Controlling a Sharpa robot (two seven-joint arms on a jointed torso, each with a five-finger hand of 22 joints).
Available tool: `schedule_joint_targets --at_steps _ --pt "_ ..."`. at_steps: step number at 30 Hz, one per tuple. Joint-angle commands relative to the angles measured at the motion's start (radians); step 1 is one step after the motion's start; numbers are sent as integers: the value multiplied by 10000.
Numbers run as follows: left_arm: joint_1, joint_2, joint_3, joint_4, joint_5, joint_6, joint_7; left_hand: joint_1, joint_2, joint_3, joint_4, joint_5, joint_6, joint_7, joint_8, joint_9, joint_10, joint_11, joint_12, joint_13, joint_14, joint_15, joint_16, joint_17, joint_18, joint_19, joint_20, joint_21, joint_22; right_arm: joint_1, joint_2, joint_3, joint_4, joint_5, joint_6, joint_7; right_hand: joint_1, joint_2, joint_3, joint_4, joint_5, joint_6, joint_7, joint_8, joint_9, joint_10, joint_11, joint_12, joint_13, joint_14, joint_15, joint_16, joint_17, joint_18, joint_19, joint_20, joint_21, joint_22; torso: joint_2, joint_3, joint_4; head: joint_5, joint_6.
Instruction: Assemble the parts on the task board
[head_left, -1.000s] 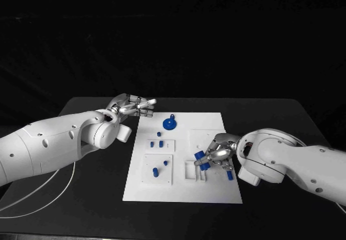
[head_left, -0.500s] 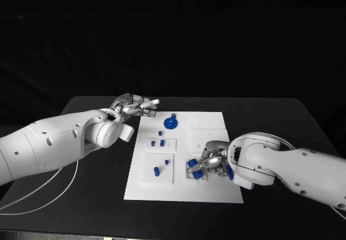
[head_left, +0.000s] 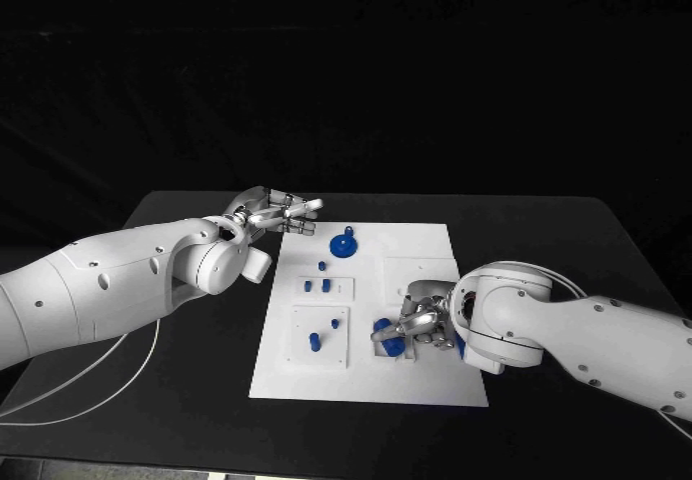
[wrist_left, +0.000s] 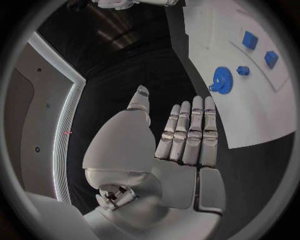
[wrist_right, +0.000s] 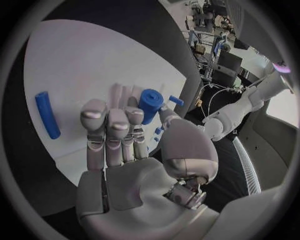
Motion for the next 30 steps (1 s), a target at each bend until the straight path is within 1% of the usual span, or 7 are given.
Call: schedule_joint_targets --at_steps 1,8,11,13,15,18,30 --pt "6 23 6 19 -65 151 -19 56 -23 3 30 41 -59 10 32 0 -79 16 49 11 -58 -11 -25 -6 119 35 37 51 -9 -78 35 -81 -91 -313 432 -440 -54 -145 -62 92 -60 -50 5 -22 1 -58 -41 -72 -5 45 -5 -40 15 -172 575 -49 12 903 3 5 3 27 -5" --pt "6 26 6 2 -78 145 -54 74 -37 8 69 43 -64 12 32 0 -98 20 48 11 -75 -6 -26 -7 118 29 41 53 -27 -78 90 -91 -104 -346 329 -430 -444 -277 -1326 513 -62 -84 16 -18 8 -59 -33 -115 5 49 -9 -91 33 -171 576 -58 -28 894 6 7 -10 42 17" --pt "6 23 6 -5 -82 140 -73 78 -48 4 101 37 -67 13 32 0 -103 20 50 12 -85 -2 -25 -6 119 26 44 55 -40 -77 87 -92 -78 -344 274 -423 -404 -56 -2666 637 -69 -90 15 -17 15 -51 -35 -125 25 57 -9 -104 65 -175 580 -61 -5 903 4 9 -6 42 18" --pt "6 18 6 -9 -87 135 -86 78 -48 4 101 37 -67 13 32 0 -103 20 50 12 -85 -2 -25 -6 119 26 44 55 -40 -78 69 -93 -44 -340 242 -417 -116 305 -3824 872 -64 -91 16 -20 19 -38 -32 -135 51 68 -9 -126 98 -179 580 -60 -4 908 6 11 -2 35 17" --pt "6 14 6 -15 -91 128 -92 78 -48 4 101 37 -67 13 32 0 -103 20 50 12 -85 -2 -25 -6 119 26 44 55 -40 -78 39 -93 -5 -333 218 -412 -86 315 -4122 1064 -58 -100 22 -16 19 -32 -39 -148 59 66 -9 -142 114 -178 583 -63 10 912 8 10 -5 35 16" --pt "6 9 5 -28 -94 112 -95 76 -79 -23 248 0 -73 15 34 1 -117 24 50 12 -95 -1 -23 -5 122 24 48 61 -64 -79 -45 -94 84 -325 186 -405 81 186 -4180 1562 -61 -91 8 -16 21 -36 -35 -170 87 84 -6 -160 157 -176 570 -64 13 910 5 13 -4 56 22" --pt "7 -55 4 -92 -142 107 -153 165 -117 -50 388 29 -70 17 34 1 -136 31 48 11 -158 18 -28 -11 124 3 62 64 -103 -71 -634 -48 655 -311 132 -393 202 197 -4168 1422 -62 -75 11 -18 22 1 -39 -142 121 93 -14 -151 197 -177 585 -66 58 919 6 17 -26 81 65"
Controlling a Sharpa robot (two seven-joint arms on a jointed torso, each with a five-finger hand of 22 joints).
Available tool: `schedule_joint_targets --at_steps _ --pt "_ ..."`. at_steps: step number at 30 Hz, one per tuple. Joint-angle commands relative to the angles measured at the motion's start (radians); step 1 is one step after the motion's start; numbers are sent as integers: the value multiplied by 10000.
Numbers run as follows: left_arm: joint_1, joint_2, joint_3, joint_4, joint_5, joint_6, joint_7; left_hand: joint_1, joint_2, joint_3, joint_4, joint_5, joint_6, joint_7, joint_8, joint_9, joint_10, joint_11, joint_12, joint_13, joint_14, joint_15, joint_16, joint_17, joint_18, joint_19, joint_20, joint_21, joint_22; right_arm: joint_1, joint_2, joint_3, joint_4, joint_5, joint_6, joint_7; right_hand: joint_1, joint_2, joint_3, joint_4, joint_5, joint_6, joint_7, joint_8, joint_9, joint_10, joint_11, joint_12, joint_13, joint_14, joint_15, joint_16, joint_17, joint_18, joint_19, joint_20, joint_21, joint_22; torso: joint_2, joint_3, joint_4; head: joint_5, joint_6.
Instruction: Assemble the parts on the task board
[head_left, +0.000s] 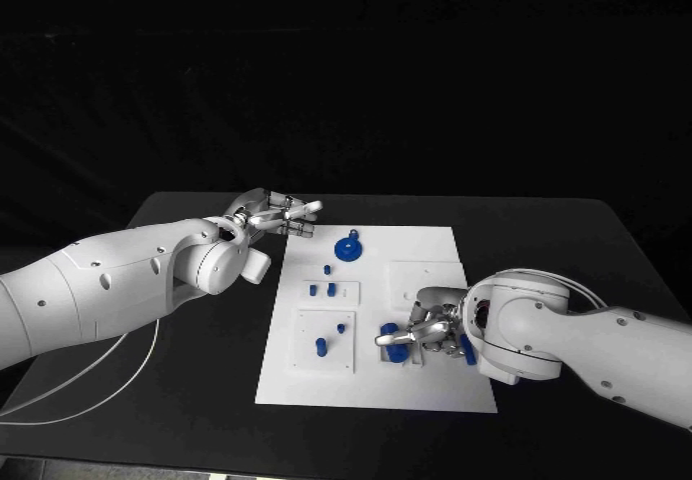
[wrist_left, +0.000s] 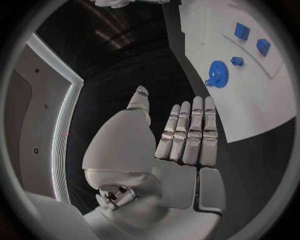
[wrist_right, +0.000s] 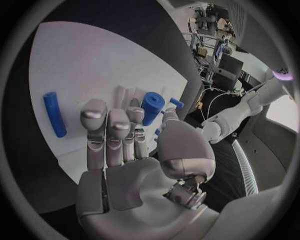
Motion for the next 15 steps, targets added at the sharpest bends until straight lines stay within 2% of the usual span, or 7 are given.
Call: schedule_joint_targets --at_steps 1,6,15 --pt "7 1 7 -14 -73 95 1 85 -38 -21 56 29 -70 17 34 1 -68 27 48 12 -84 16 -28 -12 125 3 63 64 -10 -23 -130 26 130 -50 138 -415 75 90 -8 -82 -24 61 -10 34 17 58 11 -37 15 57 22 -60 18 -175 585 -66 59 920 -1 8 -6 5 27" --pt "6 -3 6 -53 -80 110 -17 79 -49 -29 58 23 -76 18 32 1 -81 29 49 12 -104 22 -27 -12 127 -5 70 65 -23 -19 -256 111 275 -50 128 -410 67 274 -162 -339 -24 69 -10 31 16 79 11 -34 45 68 24 -61 61 -174 583 -64 85 924 0 12 3 12 40" --pt "6 -7 4 -85 -91 127 -62 82 -65 -33 87 14 -81 21 32 0 -89 32 48 12 -107 24 -26 -11 130 -7 73 69 -33 -17 -354 206 407 -26 141 -399 74 410 -255 -467 -24 78 -13 35 16 87 9 -35 57 74 26 -59 79 -178 586 -63 95 920 3 -2 16 19 23"
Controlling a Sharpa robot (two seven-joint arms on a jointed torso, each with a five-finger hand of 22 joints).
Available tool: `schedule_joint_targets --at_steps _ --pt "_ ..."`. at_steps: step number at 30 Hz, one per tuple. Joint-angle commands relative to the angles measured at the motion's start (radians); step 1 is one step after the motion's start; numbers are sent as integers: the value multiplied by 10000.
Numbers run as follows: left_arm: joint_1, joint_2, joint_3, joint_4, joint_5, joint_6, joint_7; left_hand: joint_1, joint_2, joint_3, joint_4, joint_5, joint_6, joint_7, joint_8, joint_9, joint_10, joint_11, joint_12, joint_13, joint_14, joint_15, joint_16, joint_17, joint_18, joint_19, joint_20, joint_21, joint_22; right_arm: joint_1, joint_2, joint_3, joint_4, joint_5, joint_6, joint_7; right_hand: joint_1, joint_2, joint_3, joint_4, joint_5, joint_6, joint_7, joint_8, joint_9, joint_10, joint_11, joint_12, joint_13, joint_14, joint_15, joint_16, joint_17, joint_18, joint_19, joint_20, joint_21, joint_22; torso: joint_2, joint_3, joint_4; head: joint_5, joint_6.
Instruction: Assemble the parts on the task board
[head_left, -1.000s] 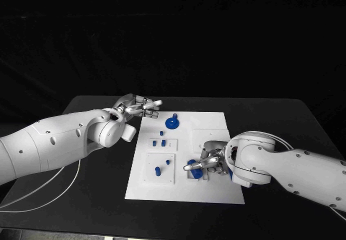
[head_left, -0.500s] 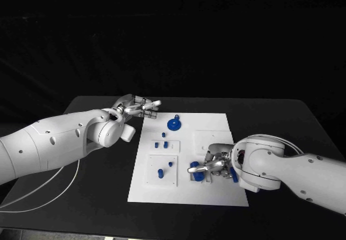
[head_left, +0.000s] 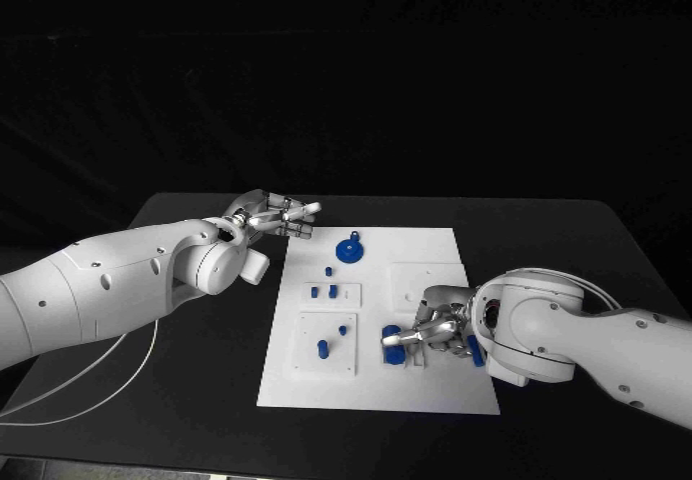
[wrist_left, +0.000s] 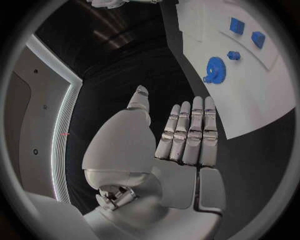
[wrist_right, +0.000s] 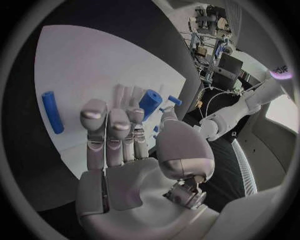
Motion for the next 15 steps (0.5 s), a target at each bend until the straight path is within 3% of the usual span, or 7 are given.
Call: schedule_joint_targets --at_steps 1,4,10,12,13,14,15 --pt "6 5 6 2 -56 125 1 43 -26 -10 65 14 -81 21 32 0 -53 -4 48 12 -72 -11 -27 -10 129 -7 73 70 -9 -10 -32 27 68 -16 129 -332 10 109 5 -80 -23 80 -14 35 2 90 10 -29 9 75 26 -58 15 -179 587 -62 74 916 0 -6 13 -1 -18" --pt "5 8 4 -16 -66 129 -7 43 -26 -10 65 14 -81 21 32 0 -53 -4 48 12 -72 -11 -27 -10 129 -7 73 70 -9 -10 -52 44 108 31 105 -276 142 113 10 -224 -23 78 -13 33 2 89 11 -33 10 75 30 -58 17 -176 583 -60 51 910 3 -10 13 -6 -26" --pt "5 8 0 -51 -71 145 -19 67 -6 -3 75 11 -83 20 32 0 -54 -7 49 12 -64 -15 -25 -9 131 -4 72 78 -23 -11 -122 86 150 30 36 118 822 -70 214 -845 -3 98 -11 34 15 95 17 13 31 79 45 -79 -10 -157 581 -40 22 901 -7 -14 15 -4 -35" --pt "4 2 -2 -54 -71 152 -22 67 -6 -3 75 11 -83 20 32 0 -54 -7 49 12 -64 -15 -25 -9 131 -4 72 78 -23 -11 -171 106 160 35 95 330 1205 -145 437 -1181 8 117 -5 32 26 94 22 41 39 82 51 -73 -17 -144 581 -28 26 902 -5 -12 20 -6 -46" --pt "4 -4 -3 -52 -71 152 -18 69 -2 -2 65 12 -82 21 32 0 -53 -6 49 12 -63 -15 -25 -9 131 -3 71 79 -25 -12 -208 116 171 70 117 485 1562 -236 821 -1420 18 141 -3 34 31 95 16 66 48 82 56 -73 -25 -137 579 -20 14 900 -4 -10 21 8 -50" --pt "4 -8 -3 -50 -71 150 -13 73 7 1 47 13 -81 22 32 0 -50 -4 50 12 -61 -16 -26 -9 131 -1 71 82 -28 -12 -232 122 178 94 157 604 1781 -774 1900 -1512 97 157 51 4 27 97 45 127 72 87 49 -53 -27 -128 581 -10 41 907 -3 -13 19 13 -52" --pt "4 -13 -4 -48 -72 149 -8 73 7 1 47 13 -81 22 32 0 -50 -4 50 12 -61 -16 -26 -9 131 -1 71 82 -28 -13 -254 127 186 117 197 706 1828 -1259 3014 -1444 367 171 -27 -3 12 85 56 156 72 78 42 -45 -41 -116 580 -5 45 910 -3 -16 14 13 -54"
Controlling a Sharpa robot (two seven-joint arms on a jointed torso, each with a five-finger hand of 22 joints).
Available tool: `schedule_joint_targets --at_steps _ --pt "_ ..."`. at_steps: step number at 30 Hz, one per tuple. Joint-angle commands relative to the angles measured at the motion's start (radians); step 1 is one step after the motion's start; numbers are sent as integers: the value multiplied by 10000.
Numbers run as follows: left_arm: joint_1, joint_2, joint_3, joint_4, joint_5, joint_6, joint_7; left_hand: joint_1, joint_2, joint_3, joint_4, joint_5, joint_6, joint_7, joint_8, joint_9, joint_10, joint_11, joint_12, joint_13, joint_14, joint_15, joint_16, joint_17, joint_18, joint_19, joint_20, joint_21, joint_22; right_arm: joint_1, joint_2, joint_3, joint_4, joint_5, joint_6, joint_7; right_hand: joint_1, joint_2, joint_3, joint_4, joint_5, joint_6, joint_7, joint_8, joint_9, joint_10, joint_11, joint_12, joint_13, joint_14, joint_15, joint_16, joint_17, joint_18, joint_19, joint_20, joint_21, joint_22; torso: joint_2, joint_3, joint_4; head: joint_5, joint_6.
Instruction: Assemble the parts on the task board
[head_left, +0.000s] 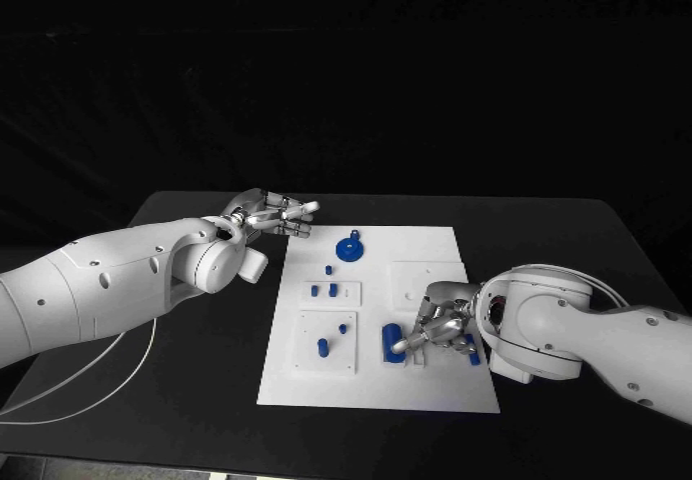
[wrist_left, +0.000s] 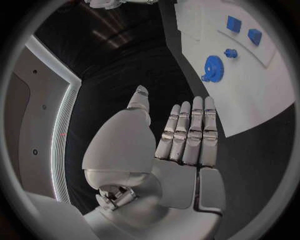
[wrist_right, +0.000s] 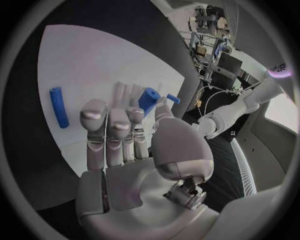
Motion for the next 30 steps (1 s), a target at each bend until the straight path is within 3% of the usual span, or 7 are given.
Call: schedule_joint_targets --at_steps 1,3,11,15,22,26,30 --pt "4 -9 5 17 -40 133 50 73 18 5 21 25 -78 20 33 1 -50 -5 49 12 -57 -14 -25 -9 131 1 69 43 -17 -12 -68 14 50 108 241 676 315 -979 2263 -29 521 122 -45 20 -10 52 -25 128 25 46 24 7 -38 -117 580 -2 3 916 -2 -1 -5 20 -12" --pt "4 -13 5 19 -41 131 54 73 18 5 21 25 -78 20 33 1 -50 -5 49 12 -57 -14 -25 -9 131 1 69 43 -17 -13 -97 19 68 149 317 781 449 -1045 2345 -149 1097 156 -67 22 -12 69 -42 189 51 39 13 -18 -72 -122 578 -10 -6 915 -1 -3 -9 29 -26" --pt "4 -21 3 23 -42 133 55 73 18 5 21 25 -78 20 33 1 -50 -5 49 12 -57 -14 -25 -9 131 1 69 43 -17 -18 -137 26 79 235 368 857 396 -976 2456 -187 1197 188 -82 21 -26 76 -51 236 52 48 14 38 -62 -141 585 -13 53 934 4 -6 -14 20 -36" --pt "4 -25 2 24 -49 139 46 73 18 5 21 25 -78 20 33 1 -50 -5 49 12 -57 -14 -25 -9 131 1 69 43 -17 -22 -106 27 22 169 243 730 191 -716 2472 -115 1261 178 -94 18 -32 84 -57 245 38 47 18 75 -53 -146 586 -10 80 941 3 -10 -6 22 -51" --pt "4 -29 1 26 -62 151 18 73 18 5 21 25 -78 20 33 1 -50 -5 49 12 -57 -14 -25 -9 131 1 69 43 -17 -64 81 26 -155 -99 53 485 -58 -329 2386 -422 1271 168 -104 19 -36 90 -60 273 2 43 25 140 -63 -152 583 -1 128 944 0 -11 -4 29 -77" --pt "4 -34 1 30 -78 150 -11 33 47 24 -71 25 -73 18 33 1 -54 -4 49 12 -67 -13 -26 -9 133 1 70 52 -45 -111 180 25 -243 -283 -46 383 -225 -24 2436 -360 1177 156 -113 20 -37 98 -63 292 -4 42 30 170 -57 -157 587 4 162 951 -4 -14 -4 30 -93" --pt "4 -28 0 26 -89 156 -25 33 47 24 -71 25 -73 18 33 1 -54 -4 49 12 -67 -13 -26 -9 133 1 70 52 -45 -136 264 23 -320 -376 -35 347 -274 -17 2602 -496 1134 170 -123 22 -37 108 -69 310 -12 38 33 208 -49 -163 585 6 197 955 1 -18 -5 30 -102"
